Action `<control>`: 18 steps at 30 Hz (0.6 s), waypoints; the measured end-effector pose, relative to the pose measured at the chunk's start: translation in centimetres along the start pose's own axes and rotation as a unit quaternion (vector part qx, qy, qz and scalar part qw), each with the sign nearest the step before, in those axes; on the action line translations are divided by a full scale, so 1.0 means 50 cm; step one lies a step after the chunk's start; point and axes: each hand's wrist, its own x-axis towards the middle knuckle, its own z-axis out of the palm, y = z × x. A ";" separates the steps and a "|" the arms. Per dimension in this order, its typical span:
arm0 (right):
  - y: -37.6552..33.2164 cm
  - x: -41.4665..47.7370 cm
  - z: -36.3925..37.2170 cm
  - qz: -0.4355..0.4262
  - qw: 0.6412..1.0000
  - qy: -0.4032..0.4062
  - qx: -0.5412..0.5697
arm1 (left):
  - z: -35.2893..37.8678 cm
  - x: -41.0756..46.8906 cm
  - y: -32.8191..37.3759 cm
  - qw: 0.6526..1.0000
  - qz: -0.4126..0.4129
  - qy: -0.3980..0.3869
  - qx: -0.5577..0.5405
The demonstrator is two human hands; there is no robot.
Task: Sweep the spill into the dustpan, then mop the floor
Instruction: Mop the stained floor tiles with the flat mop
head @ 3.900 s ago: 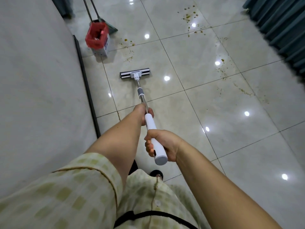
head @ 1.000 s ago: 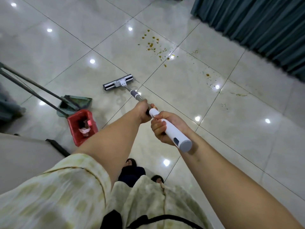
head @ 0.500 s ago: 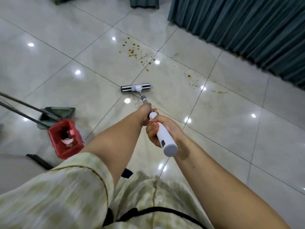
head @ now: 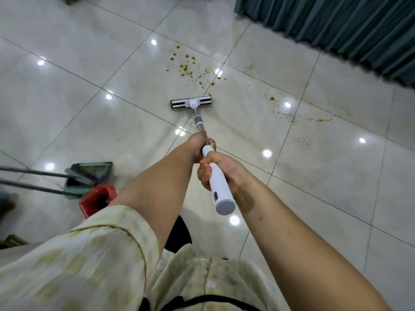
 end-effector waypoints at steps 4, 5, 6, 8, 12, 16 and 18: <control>-0.096 0.116 0.090 0.001 1.000 0.022 -0.016 | -0.040 0.099 0.140 1.000 0.013 -0.011 -0.013; -0.115 0.136 0.112 0.002 1.000 0.024 -0.020 | -0.052 0.117 0.170 1.000 0.007 -0.010 -0.025; -0.142 0.171 0.143 0.005 0.999 0.027 -0.022 | -0.071 0.144 0.216 0.999 -0.001 -0.014 -0.036; -0.190 0.237 0.199 0.012 0.999 0.037 -0.022 | -0.109 0.200 0.294 0.997 -0.029 -0.026 -0.071; -0.278 0.355 0.273 0.018 0.997 0.050 -0.046 | -0.152 0.297 0.410 0.991 -0.056 -0.035 -0.119; -0.313 0.417 0.291 0.024 0.998 0.046 -0.040 | -0.171 0.358 0.456 0.981 -0.081 -0.052 -0.171; -0.303 0.419 0.291 0.024 0.998 0.050 -0.023 | -0.180 0.363 0.449 0.975 -0.104 -0.068 -0.185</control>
